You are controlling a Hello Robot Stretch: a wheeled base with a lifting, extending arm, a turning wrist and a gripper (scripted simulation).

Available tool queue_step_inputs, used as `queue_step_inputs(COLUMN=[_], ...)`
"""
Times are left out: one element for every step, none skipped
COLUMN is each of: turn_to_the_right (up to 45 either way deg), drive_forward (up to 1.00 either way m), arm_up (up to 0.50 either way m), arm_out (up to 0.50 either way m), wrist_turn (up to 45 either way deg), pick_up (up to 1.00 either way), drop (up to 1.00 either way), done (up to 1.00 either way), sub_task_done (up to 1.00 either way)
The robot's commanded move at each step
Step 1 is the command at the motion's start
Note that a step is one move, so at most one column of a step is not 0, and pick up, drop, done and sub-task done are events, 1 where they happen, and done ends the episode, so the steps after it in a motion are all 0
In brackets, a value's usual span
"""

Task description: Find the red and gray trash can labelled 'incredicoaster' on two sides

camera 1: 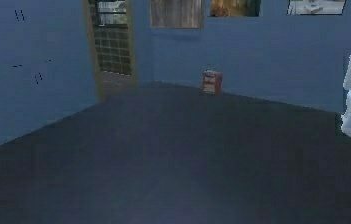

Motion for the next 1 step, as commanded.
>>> queue_step_inputs(turn_to_the_right=[0.0], drive_forward=[0.10], arm_up=[0.00], arm_out=[0.00], wrist_turn=[0.0], pick_up=[0.00], drop=[0.00], done=[0.00], sub_task_done=[0.00])
